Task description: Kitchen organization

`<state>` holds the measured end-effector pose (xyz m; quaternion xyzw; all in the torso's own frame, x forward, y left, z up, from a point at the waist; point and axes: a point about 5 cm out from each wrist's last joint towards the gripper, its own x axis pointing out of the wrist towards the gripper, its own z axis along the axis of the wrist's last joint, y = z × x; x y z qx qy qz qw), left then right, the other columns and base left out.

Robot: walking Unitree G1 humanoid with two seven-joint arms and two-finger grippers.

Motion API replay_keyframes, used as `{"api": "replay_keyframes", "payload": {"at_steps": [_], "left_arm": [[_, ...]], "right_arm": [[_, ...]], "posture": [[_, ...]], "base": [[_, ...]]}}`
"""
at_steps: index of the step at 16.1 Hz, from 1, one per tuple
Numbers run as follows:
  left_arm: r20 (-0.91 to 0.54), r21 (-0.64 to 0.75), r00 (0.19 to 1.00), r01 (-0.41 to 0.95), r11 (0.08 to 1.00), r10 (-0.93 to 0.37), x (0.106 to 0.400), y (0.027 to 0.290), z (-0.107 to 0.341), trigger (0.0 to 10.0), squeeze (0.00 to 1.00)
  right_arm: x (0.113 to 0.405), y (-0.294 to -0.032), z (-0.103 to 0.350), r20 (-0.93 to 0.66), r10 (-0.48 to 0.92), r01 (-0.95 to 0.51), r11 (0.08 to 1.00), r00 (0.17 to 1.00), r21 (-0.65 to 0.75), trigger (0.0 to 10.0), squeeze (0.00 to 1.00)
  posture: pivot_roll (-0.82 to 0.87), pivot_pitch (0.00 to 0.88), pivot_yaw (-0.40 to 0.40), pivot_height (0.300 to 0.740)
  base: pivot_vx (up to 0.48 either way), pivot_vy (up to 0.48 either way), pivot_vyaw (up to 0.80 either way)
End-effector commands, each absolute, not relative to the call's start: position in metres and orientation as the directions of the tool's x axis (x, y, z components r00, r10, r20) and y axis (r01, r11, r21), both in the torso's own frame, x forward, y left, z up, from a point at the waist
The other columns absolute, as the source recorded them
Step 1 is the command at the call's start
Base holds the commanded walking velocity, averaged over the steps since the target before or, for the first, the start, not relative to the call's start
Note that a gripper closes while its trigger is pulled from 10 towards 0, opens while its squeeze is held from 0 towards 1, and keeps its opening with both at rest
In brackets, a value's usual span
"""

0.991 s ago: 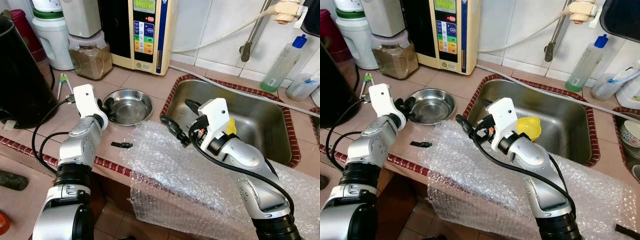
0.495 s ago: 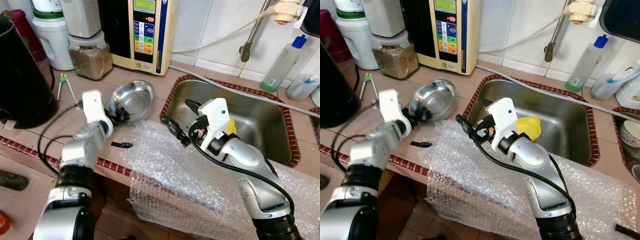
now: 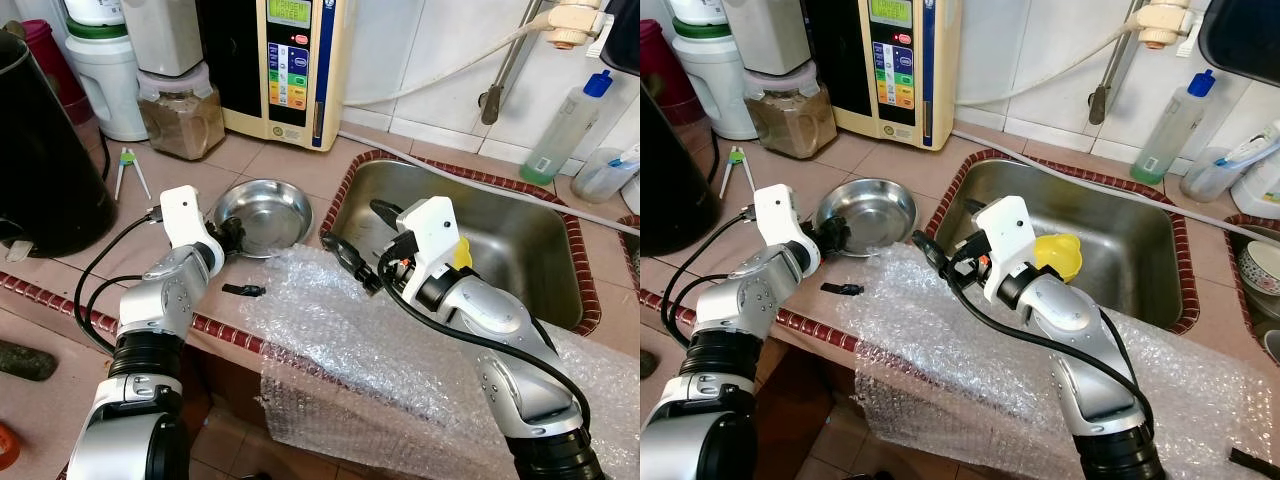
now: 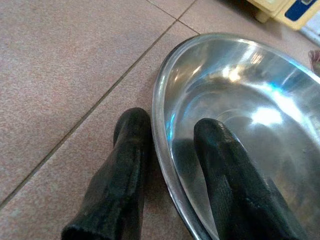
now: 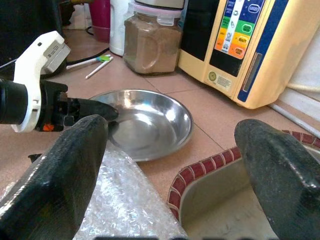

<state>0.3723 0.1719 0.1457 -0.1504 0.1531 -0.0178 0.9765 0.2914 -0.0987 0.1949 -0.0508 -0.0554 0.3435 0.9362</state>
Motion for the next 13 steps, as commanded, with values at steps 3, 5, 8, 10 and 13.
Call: {"api": "replay_keyframes", "payload": {"at_steps": [3, 5, 8, 10, 13], "left_arm": [[-0.290, -0.304, 0.956, -0.047, 0.951, -0.046, 0.371, 0.174, 0.141, 0.0, 0.00], [-0.238, -0.298, 0.970, -0.025, 0.954, -0.049, 0.371, 0.172, 0.146, 0.0, 0.00], [-0.126, -0.233, 0.990, 0.031, 0.972, -0.061, 0.371, 0.167, 0.157, 0.0, 0.00], [-0.099, -0.255, 0.994, 0.023, 0.967, -0.050, 0.372, 0.163, 0.160, 0.0, 0.00], [0.051, -0.304, 0.998, -0.010, 0.952, 0.027, 0.374, 0.170, 0.177, 0.0, 0.00]], "right_arm": [[0.288, -0.098, 0.196, 0.052, 0.691, -0.681, 0.720, 0.721, -0.137, 10.0, 0.00], [0.287, -0.098, 0.195, 0.038, 0.706, -0.696, 0.704, 0.707, -0.140, 10.0, 0.00], [0.288, -0.100, 0.194, 0.031, 0.704, -0.694, 0.705, 0.709, -0.146, 10.0, 0.00], [0.289, -0.101, 0.193, 0.026, 0.704, -0.693, 0.705, 0.710, -0.152, 10.0, 0.00], [0.294, -0.103, 0.195, 0.043, 0.674, -0.661, 0.733, 0.738, -0.162, 10.0, 0.00]], "posture": [[0.00, 0.073, -0.064, 0.740], [0.00, 0.071, -0.067, 0.740], [0.00, 0.064, -0.074, 0.740], [0.00, 0.057, -0.076, 0.740], [0.00, 0.047, -0.080, 0.740]], "base": [[0.000, 0.000, 0.00], [0.000, 0.000, 0.00], [0.000, 0.000, 0.00], [0.000, 0.000, 0.00], [0.000, 0.000, 0.00]]}}
